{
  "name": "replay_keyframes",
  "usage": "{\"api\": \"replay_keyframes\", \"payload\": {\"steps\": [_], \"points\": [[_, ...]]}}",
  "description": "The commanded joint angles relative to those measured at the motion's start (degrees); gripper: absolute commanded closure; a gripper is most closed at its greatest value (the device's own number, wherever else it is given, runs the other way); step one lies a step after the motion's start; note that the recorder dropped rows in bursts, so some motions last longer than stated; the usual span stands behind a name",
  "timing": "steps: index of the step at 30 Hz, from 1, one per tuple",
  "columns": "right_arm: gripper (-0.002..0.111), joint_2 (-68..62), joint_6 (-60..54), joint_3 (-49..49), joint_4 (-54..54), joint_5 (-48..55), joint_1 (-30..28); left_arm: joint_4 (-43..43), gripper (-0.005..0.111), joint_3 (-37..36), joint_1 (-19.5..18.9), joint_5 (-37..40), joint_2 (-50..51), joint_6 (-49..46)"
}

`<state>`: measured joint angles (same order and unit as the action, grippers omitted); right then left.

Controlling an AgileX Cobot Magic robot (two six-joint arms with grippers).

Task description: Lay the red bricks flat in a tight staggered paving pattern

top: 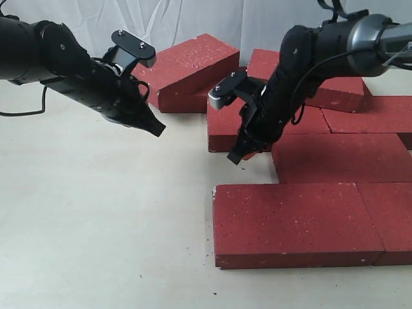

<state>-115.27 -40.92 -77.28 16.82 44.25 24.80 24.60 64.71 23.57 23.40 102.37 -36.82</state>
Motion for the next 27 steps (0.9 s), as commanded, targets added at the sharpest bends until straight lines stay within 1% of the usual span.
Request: {"api": "replay_keyframes", "payload": {"steps": [1,6,12,18,21,27], "points": [[0.109,-2.9,-1.01,-0.21,-1.13,-7.73,-0.05,-0.04,0.107,-0.29,-0.09,0.06,-0.63,0.24],[0.109,-4.23,0.7,-0.21,-3.05,-15.43,-0.16,-0.04,0.107,-0.29,-0.09,-0.21,-0.63,0.24],[0.109,-4.23,1.08,-0.21,-3.05,-18.11,-0.16,-0.04,0.107,-0.29,-0.09,-0.51,-0.63,0.24],[0.109,-3.73,1.08,-0.21,-3.61,-13.43,-0.16,-0.04,0.107,-0.29,-0.09,-0.09,-0.63,0.24],[0.109,-1.05,1.08,-0.21,-3.15,-9.77,-0.16,-0.04,0.107,-0.29,-0.09,-0.09,-0.63,0.24],[0.109,7.22,1.08,-0.11,1.18,-0.78,-0.16,-0.04,0.107,-0.29,-0.09,-0.09,-0.63,0.24]]}}
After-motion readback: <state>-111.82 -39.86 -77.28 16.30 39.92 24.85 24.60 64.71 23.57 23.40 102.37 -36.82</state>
